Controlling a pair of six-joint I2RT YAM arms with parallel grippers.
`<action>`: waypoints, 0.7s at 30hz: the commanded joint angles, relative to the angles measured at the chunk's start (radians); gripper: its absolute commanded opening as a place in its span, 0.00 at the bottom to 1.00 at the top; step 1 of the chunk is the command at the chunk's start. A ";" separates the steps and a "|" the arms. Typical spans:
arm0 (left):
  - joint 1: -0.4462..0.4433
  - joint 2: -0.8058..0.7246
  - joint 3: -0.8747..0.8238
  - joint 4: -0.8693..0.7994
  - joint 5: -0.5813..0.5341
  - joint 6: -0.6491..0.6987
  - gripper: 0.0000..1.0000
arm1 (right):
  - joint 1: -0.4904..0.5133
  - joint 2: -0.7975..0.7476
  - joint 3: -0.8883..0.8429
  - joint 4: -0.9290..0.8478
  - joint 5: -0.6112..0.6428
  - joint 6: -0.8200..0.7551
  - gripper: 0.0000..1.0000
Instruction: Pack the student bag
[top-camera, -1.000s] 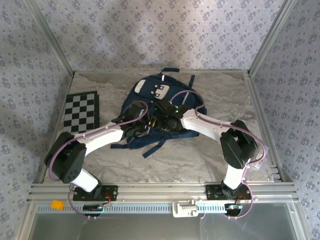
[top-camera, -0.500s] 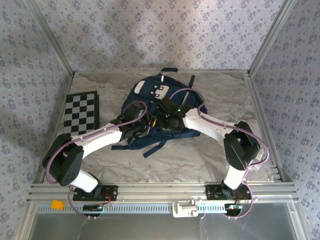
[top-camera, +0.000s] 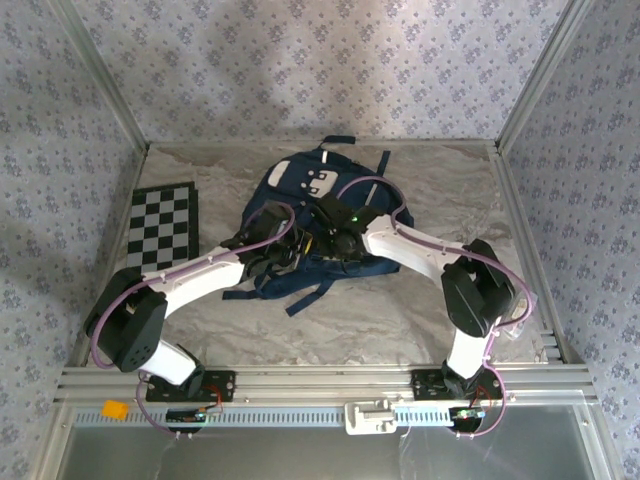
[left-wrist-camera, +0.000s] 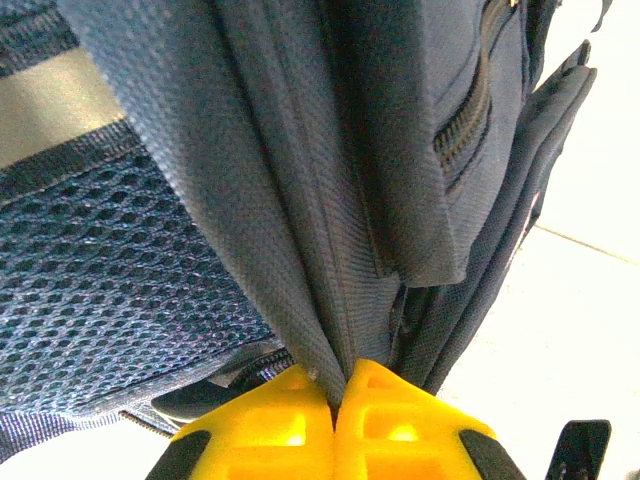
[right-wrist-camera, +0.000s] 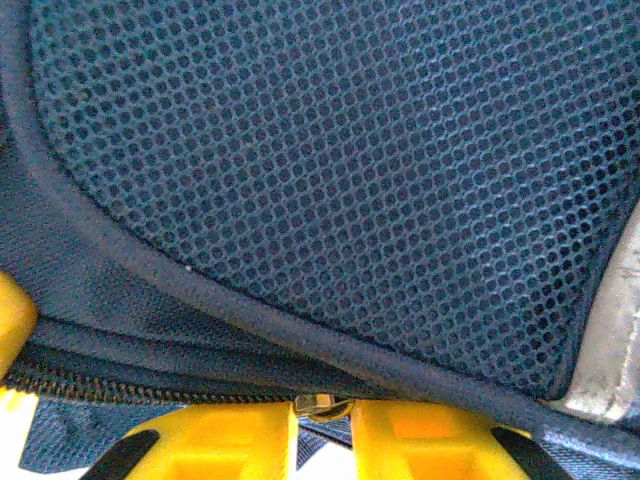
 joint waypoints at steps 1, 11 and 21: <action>-0.003 -0.045 0.022 -0.023 -0.013 0.009 0.00 | -0.017 0.000 0.017 -0.030 0.100 -0.026 0.18; 0.073 -0.059 0.004 -0.061 0.000 0.073 0.00 | -0.115 -0.199 -0.274 0.053 -0.056 -0.088 0.17; 0.076 -0.047 0.017 -0.051 0.021 0.083 0.00 | -0.095 -0.166 -0.210 0.170 -0.193 -0.246 0.23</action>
